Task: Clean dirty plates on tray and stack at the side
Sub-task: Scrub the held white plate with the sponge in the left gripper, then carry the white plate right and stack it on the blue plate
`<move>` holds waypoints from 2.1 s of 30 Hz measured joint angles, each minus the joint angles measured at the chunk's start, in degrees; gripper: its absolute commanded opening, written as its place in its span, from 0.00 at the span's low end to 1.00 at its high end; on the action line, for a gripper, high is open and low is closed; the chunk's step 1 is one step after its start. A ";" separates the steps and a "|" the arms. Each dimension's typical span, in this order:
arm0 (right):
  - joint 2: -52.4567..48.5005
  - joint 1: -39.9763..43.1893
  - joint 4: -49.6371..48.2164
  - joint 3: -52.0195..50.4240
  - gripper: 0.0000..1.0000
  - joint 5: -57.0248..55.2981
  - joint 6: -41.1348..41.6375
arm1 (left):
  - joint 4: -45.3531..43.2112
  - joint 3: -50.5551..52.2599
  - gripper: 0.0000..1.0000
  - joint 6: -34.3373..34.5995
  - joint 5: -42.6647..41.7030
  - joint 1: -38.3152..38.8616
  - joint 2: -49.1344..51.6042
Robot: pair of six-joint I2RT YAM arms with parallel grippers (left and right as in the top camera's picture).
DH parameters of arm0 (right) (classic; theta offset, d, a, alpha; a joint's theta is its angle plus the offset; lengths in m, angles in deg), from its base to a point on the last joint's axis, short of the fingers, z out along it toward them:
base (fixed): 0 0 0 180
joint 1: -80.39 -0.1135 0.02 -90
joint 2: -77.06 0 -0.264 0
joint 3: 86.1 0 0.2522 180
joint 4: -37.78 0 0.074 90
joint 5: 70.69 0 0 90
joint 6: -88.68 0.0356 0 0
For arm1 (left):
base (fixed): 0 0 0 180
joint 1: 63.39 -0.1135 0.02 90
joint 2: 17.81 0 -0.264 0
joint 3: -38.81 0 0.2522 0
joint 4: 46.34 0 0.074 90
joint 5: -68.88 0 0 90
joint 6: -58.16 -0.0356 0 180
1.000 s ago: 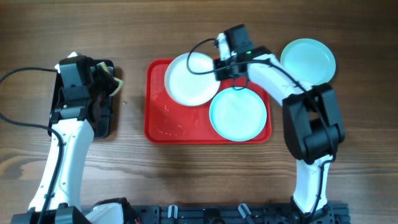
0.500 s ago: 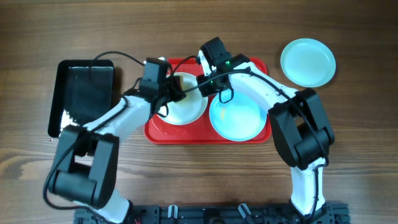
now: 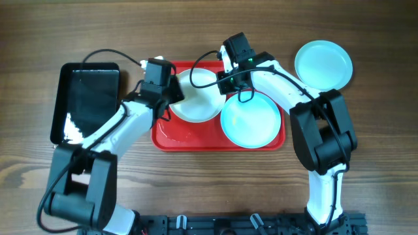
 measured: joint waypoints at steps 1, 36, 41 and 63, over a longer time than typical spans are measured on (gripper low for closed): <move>0.00 0.00 -0.02 0.00 0.04 -0.11 0.00 | -0.55 0.00 0.04 0.37 -2.80 0.70 1.25; -0.07 -3.56 -1.66 0.17 0.04 0.92 -10.91 | 5.79 0.17 0.04 0.04 24.06 -1.18 -11.72; 5.03 -4.13 -2.84 0.79 0.04 -8.02 -17.99 | 5.95 0.20 0.04 0.07 24.13 -7.74 -21.20; 1.05 16.50 -3.43 1.70 0.70 -1.07 -7.06 | 13.99 0.26 0.04 0.07 19.80 -19.34 -22.47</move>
